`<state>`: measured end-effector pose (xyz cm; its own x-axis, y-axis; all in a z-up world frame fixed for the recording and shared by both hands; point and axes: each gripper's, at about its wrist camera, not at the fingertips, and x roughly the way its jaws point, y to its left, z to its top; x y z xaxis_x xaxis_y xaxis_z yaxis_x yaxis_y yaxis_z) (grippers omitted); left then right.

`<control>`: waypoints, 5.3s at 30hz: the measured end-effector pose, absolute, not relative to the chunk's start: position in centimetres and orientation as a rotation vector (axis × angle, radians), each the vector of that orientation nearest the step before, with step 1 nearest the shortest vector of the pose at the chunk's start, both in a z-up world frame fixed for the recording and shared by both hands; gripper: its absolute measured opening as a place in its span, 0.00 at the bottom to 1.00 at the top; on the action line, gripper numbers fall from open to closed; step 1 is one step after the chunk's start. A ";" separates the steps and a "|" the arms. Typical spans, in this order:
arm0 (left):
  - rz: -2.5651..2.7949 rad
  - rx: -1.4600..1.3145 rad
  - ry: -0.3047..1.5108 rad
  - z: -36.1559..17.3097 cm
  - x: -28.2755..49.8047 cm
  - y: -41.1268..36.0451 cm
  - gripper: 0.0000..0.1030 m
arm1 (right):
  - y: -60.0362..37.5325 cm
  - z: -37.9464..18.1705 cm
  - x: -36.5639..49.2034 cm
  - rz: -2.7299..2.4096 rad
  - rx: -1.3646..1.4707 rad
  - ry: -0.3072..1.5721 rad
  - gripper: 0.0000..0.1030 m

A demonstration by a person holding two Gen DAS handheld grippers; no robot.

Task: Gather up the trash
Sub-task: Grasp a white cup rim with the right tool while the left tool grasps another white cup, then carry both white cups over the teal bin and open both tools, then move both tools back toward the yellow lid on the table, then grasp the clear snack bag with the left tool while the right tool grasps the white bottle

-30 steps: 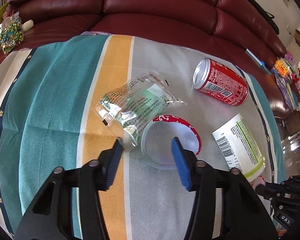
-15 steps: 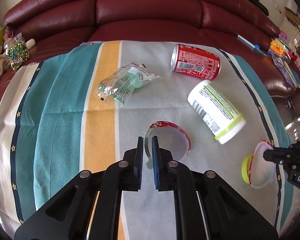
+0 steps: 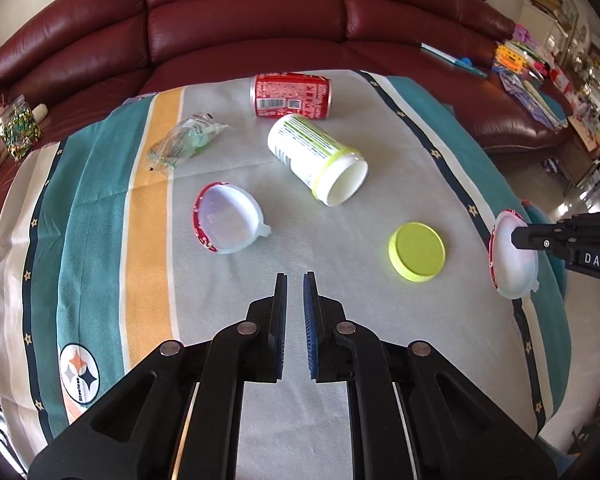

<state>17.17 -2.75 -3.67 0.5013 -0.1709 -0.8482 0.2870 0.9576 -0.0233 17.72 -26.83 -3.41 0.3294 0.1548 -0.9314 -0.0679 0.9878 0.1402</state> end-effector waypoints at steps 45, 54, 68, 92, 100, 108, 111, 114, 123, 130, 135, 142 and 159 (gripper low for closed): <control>-0.259 0.115 0.965 -3.6 21.6 -1.0 0.05 | -23.4 -3.8 23.2 0.148 0.031 1.225 0.04; -0.391 0.211 0.929 -0.8 17.9 -8.9 0.05 | -29.8 -1.7 19.5 0.093 0.106 1.157 0.04; -0.678 0.418 0.949 -2.4 12.7 -29.1 0.06 | -46.8 -2.4 10.0 -0.144 0.244 1.102 0.04; -0.725 0.527 1.016 -7.4 10.9 -39.8 0.86 | -55.3 -7.9 7.2 -0.213 0.343 1.170 0.04; -0.705 0.518 1.007 -6.8 11.4 -38.5 0.90 | -54.0 -7.8 7.9 -0.189 0.303 1.182 0.65; -0.704 0.515 1.001 -6.1 10.9 -37.0 0.91 | -52.6 -7.1 8.1 -0.193 0.276 1.211 0.80; -0.696 0.504 1.000 -5.7 11.0 -36.0 0.92 | -52.0 -6.7 8.2 -0.202 0.270 1.222 0.81; -0.683 0.485 0.997 -5.2 11.1 -34.6 0.92 | -51.0 -6.4 8.5 -0.204 0.253 1.232 0.82; -0.618 0.403 1.004 -3.9 12.5 -28.5 0.93 | -46.8 -5.1 10.4 -0.179 0.184 1.253 0.82; -0.543 0.325 0.996 -3.0 14.3 -22.2 0.93 | -41.7 -3.9 12.7 -0.135 0.102 1.255 0.82; -0.490 0.275 0.994 -2.8 15.9 -17.5 0.93 | -37.4 -3.2 14.8 -0.095 0.030 1.260 0.82; -0.403 0.202 1.006 -3.0 18.2 -10.5 0.93 | -31.1 -2.5 18.6 -0.025 -0.046 1.265 0.82; -0.247 0.111 1.038 -4.3 25.8 4.4 0.93 | -15.9 -2.9 32.7 0.179 -0.088 1.335 0.82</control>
<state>25.76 4.44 -4.31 0.4835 -0.1497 -0.8624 0.2541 0.9668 -0.0254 32.71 -15.86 -2.89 0.2227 0.0790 -0.9717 -0.1797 0.9829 0.0387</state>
